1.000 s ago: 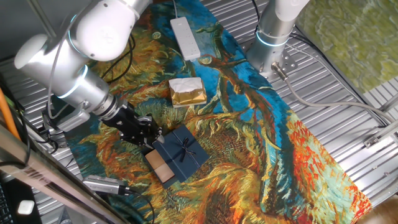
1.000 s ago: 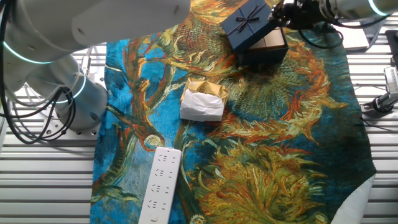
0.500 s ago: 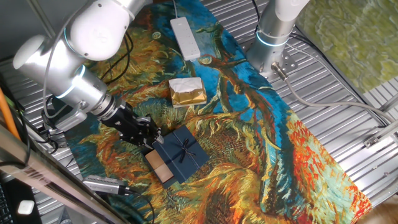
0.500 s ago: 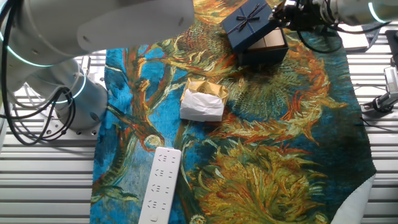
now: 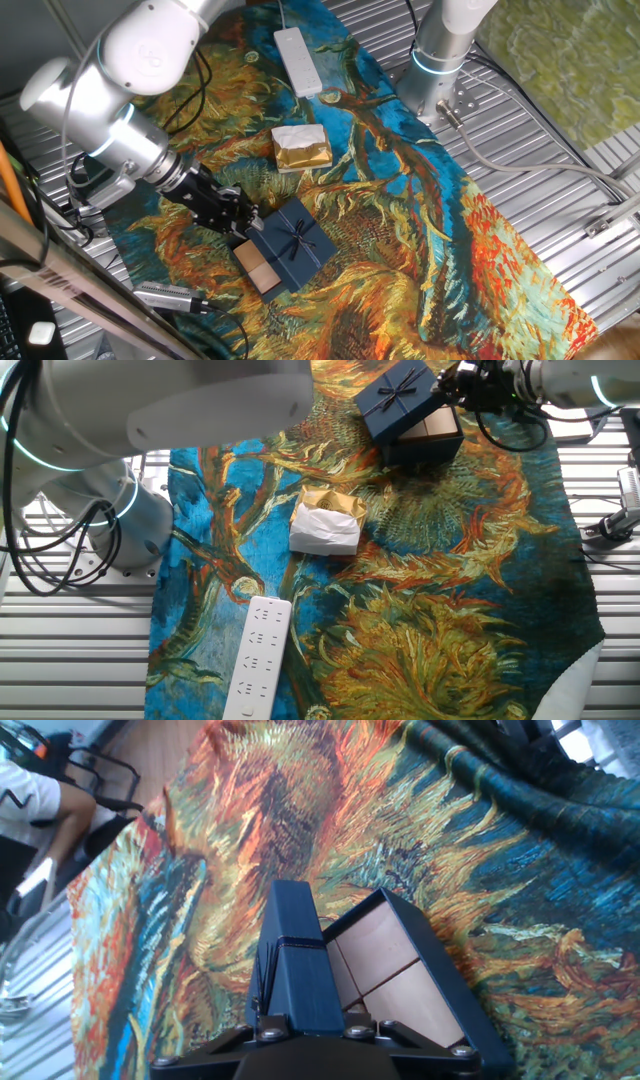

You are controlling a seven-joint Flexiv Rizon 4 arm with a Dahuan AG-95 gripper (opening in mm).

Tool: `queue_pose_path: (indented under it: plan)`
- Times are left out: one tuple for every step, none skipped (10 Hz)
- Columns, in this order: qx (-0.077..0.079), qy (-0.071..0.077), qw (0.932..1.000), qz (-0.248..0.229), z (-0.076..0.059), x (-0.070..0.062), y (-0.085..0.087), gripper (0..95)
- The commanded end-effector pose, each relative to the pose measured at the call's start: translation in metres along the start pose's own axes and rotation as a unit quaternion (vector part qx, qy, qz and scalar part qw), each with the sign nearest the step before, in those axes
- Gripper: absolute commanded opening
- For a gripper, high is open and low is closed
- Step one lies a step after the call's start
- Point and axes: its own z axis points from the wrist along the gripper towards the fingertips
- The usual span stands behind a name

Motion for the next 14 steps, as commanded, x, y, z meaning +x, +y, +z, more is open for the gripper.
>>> queue_pose_path:
  plan:
    - [-0.002,-0.001,1.0,0.002,0.0,-0.001,0.001,0.0]
    - [-0.004,0.0,1.0,0.004,0.0,-0.001,0.001,0.0]
    - [-0.005,0.001,1.0,0.005,-0.001,-0.001,0.0,0.0]
    - [-0.008,0.003,0.9999,0.008,-0.002,-0.004,0.0,0.0]
    - [-0.008,0.003,0.9999,0.009,-0.002,-0.004,0.0,0.0]
    - [-0.01,0.003,0.9999,0.01,-0.004,-0.007,0.0,0.0]
    - [-0.011,0.002,0.9999,0.01,-0.004,-0.008,0.0,0.0]
    - [-0.013,0.001,0.9998,0.012,-0.005,-0.009,0.0,0.0]
    - [-0.015,0.0,0.9998,0.015,-0.007,-0.012,0.0,0.0]
    - [-0.017,-0.001,0.9997,0.016,-0.008,-0.014,0.0,0.0]
    - [-0.018,-0.001,0.9997,0.017,-0.008,-0.014,0.0,0.0]
    - [-0.02,-0.001,0.9996,0.019,-0.009,-0.016,0.0,0.0]
    - [-0.022,-0.001,0.9995,0.021,-0.01,-0.017,0.0,0.0]
    - [-0.025,-0.001,0.9994,0.023,-0.011,-0.017,0.001,0.0]
